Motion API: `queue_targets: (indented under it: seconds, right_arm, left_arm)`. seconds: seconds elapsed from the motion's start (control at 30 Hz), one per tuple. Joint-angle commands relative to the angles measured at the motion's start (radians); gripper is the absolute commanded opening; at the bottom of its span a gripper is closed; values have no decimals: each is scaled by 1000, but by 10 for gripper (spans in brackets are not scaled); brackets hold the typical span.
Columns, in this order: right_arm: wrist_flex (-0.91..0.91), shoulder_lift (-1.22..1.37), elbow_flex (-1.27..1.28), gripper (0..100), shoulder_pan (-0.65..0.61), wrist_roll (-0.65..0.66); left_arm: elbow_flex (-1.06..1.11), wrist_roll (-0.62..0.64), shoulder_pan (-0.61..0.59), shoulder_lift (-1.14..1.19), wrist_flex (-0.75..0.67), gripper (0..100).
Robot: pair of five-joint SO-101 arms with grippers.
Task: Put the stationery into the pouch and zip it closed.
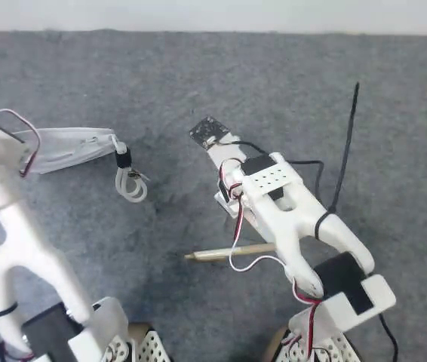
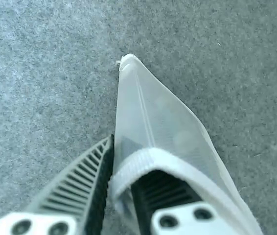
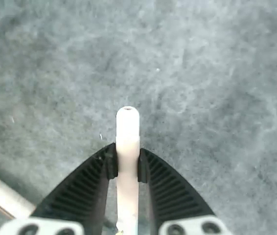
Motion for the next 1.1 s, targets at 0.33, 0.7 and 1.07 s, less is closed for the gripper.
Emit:
queue_targets:
  seconds: [0.33, 0.7, 1.07]
  right_arm:
    - [-10, -85, -143, 6, 136, -287]
    - [-21, -84, -193, 6, 206, -405]
    - [-16, -84, -196, 6, 208, -405]
  left_arm:
    - [-71, -29, 178, -66, 17, 9]
    - [-87, -35, 410, -66, 23, 9]
    - [-154, -35, 529, -55, 91, 9]
